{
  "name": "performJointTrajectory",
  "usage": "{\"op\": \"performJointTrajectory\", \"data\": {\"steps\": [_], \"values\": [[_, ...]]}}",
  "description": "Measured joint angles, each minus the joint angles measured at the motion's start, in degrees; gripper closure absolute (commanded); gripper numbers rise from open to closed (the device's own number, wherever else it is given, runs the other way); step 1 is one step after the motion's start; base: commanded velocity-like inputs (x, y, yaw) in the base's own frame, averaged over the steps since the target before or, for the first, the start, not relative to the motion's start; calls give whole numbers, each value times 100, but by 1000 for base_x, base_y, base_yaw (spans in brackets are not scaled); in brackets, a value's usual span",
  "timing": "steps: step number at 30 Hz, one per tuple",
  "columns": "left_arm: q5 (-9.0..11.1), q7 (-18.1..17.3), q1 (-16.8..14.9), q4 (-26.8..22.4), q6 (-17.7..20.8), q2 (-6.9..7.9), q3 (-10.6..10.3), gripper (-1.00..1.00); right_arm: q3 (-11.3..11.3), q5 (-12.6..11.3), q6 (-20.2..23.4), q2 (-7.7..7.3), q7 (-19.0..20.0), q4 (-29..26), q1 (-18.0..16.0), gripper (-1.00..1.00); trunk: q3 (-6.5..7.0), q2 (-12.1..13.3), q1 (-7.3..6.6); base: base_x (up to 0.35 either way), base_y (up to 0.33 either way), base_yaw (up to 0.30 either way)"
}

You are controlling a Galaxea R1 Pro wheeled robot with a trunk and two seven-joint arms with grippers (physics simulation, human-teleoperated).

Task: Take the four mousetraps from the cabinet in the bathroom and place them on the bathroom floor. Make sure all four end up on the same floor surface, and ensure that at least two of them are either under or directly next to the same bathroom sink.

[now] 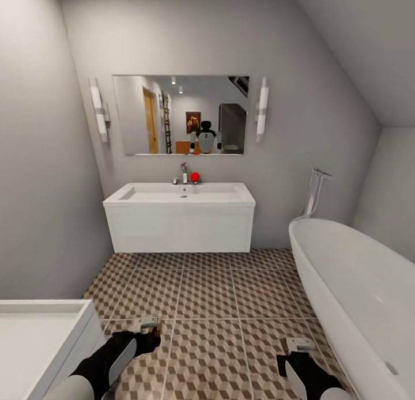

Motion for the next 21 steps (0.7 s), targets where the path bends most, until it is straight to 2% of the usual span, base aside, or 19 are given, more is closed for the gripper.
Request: {"op": "performJointTrajectory", "data": {"steps": [8,21], "values": [[4,1,0,4,-10,0,1,100,7,146,-157,3,-26,102,-10,100,0,0,0,322,0,0],[9,11,0,110,-72,2,10,100,24,173,-230,5,-36,136,-11,100,0,0,0,323,0,0]]}}
